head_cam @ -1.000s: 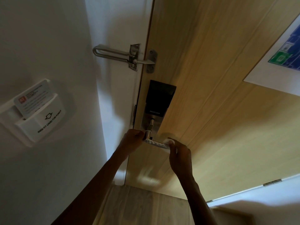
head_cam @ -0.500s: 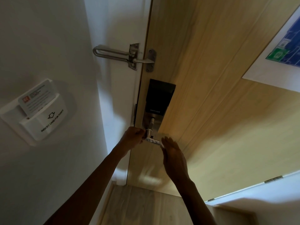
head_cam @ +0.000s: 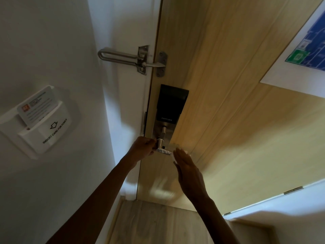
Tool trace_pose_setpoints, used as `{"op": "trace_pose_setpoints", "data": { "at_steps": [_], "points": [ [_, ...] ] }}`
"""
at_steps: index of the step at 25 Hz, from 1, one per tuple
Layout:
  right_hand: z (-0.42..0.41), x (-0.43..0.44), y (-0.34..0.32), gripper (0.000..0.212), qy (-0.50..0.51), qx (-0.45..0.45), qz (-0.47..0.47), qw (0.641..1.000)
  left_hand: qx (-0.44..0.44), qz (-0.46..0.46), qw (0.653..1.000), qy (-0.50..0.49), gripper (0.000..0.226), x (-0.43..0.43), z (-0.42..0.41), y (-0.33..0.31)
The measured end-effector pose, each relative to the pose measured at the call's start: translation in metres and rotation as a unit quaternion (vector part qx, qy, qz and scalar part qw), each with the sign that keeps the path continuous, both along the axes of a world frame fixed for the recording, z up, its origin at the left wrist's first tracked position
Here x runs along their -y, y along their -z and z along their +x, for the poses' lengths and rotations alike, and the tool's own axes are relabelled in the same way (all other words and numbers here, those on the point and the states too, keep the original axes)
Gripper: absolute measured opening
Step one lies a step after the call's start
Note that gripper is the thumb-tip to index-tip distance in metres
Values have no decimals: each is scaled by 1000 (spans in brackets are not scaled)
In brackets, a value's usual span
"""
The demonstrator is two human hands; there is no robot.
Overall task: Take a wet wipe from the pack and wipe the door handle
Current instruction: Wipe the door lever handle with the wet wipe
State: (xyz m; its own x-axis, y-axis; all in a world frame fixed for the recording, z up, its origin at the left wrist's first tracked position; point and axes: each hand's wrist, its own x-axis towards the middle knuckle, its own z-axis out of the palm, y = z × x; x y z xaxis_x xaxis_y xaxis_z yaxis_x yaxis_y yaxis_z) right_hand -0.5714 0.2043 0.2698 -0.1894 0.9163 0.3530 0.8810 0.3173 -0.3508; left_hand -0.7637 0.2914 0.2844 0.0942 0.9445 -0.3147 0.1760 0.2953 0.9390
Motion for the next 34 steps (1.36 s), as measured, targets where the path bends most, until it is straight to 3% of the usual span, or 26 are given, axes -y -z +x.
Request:
{"op": "trace_pose_setpoints", "data": {
  "at_steps": [3, 8, 12, 17, 23, 25, 30, 34],
  "points": [
    [-1, -16, -3, 40, 53, -12, -21, 998, 11, -7, 1000, -5, 29, 1, 1, -2],
    [-10, -3, -6, 45, 4, 13, 0, 1000, 34, -15, 999, 11, 24, 0, -1, -3],
    [-6, -9, -12, 33, 36, 16, -3, 999, 33, -16, 999, 9, 25, 0, -1, -2],
    [-7, 0, -11, 46, -3, 28, 16, 999, 32, -11, 999, 13, 26, 0, -2, 1],
    [11, -9, -12, 38, -12, 43, -3, 999, 16, -9, 1000, 11, 32, 0, -1, 3],
    [19, -10, -11, 36, 3, 1, -19, 1000, 23, -7, 1000, 9, 28, 1, -1, 1],
    [9, 3, -20, 33, 99, -227, -42, 968, 16, -8, 1000, 8, 31, 3, 1, 0],
    [-1, 12, -15, 33, 145, -287, -32, 946, 3, 2, 1000, -1, 32, 2, 2, 0]
  ]
}}
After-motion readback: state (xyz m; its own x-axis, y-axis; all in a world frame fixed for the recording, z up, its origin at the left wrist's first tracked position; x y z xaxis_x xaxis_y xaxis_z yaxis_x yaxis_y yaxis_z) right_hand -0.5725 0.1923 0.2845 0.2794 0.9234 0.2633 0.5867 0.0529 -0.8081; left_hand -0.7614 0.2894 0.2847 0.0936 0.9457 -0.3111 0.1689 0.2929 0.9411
